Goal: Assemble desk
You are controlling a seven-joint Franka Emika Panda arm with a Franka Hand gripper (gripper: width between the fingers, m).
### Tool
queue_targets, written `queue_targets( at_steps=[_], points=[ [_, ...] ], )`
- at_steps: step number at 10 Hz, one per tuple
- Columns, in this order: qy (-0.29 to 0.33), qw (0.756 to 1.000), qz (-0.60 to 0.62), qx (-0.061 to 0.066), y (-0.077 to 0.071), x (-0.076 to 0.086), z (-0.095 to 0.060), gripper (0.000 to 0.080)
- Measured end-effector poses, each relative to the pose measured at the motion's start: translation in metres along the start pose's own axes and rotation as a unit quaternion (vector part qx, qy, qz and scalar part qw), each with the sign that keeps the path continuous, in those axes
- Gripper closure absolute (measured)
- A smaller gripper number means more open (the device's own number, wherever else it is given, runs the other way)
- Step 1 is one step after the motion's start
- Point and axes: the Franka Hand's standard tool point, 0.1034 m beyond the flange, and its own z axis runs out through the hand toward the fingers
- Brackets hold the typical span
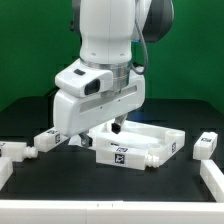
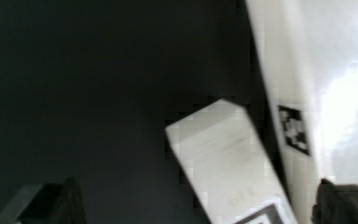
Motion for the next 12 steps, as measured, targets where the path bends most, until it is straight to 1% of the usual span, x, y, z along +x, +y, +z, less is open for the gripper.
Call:
queue_targets(
  at_steps=[1, 2, 4, 11, 12],
  points=[
    [0.014, 1.000, -0.022, -0.010, -0.003, -0.001, 0.007, 0.0151],
    [0.020, 0.999, -0.032, -0.014, -0.006, -0.001, 0.011, 0.0151],
    [0.020, 0.999, -0.045, -0.011, -0.004, -0.001, 0.017, 0.0151],
    [0.025, 0.997, -0.073, -0.017, 0.006, 0.004, 0.015, 0.0151],
    [0.026, 0.996, -0.079, -0.019, 0.010, 0.004, 0.014, 0.0151]
  ],
)
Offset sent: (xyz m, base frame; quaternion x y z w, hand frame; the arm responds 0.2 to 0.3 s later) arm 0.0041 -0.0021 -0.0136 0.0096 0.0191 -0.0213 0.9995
